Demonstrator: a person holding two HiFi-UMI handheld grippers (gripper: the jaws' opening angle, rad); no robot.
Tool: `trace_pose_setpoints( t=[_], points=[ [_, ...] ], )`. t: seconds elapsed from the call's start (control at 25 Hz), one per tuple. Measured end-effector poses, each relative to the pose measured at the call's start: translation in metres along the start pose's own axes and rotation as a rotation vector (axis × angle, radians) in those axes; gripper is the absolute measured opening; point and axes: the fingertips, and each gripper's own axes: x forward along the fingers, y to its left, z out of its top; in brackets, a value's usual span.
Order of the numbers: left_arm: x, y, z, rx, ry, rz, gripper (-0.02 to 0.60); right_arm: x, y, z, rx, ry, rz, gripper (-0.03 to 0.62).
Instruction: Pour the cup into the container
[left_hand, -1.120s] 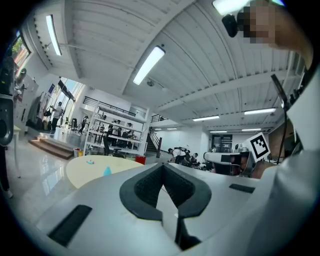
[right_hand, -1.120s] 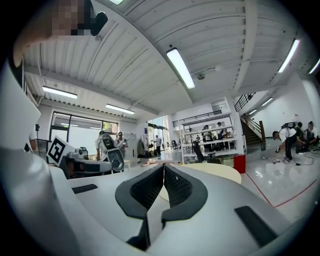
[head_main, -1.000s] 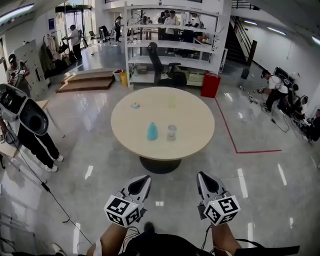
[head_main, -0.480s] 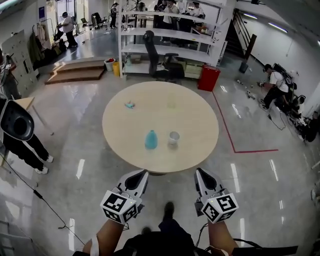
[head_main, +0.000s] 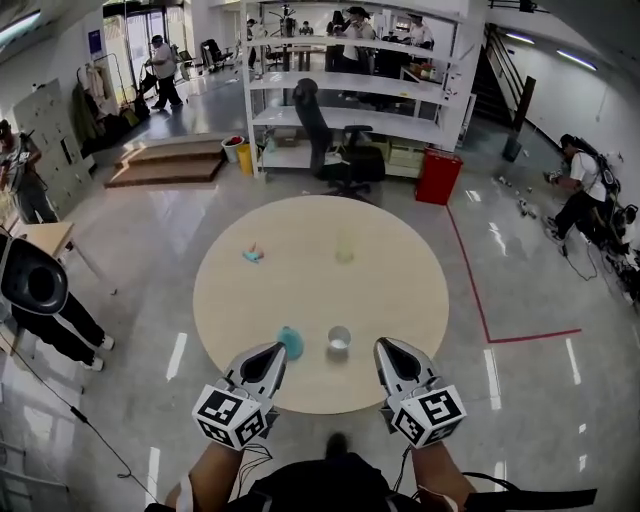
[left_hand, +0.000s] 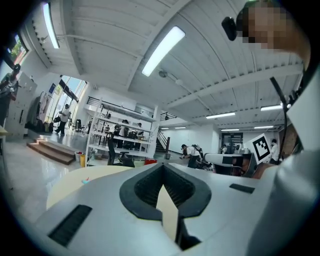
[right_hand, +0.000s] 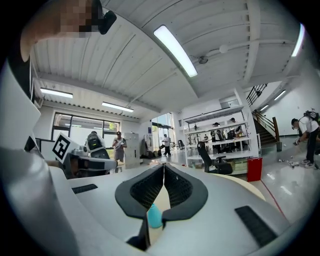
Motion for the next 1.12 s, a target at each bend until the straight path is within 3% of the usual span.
trace_pose_setpoints(
  t=[0.24,0.64,0.96,1.12],
  points=[
    [0.047,0.013,0.011,0.012,0.000,0.027,-0.008,0.035,-0.045,0.001,0.015,-0.007,0.023,0.006],
    [0.069,0.072,0.023,0.023,0.012,0.025,-0.008,0.085,-0.062,0.001,0.023,0.002,-0.015,0.011],
    [0.076,0.109,0.014,-0.005,0.049,0.033,-0.008,0.115,-0.059,-0.019,0.025,0.044,-0.010,0.112],
    [0.078,0.132,-0.019,-0.058,0.107,0.064,-0.008,0.124,-0.064,-0.065,0.053,0.151,-0.020,0.198]
  ],
)
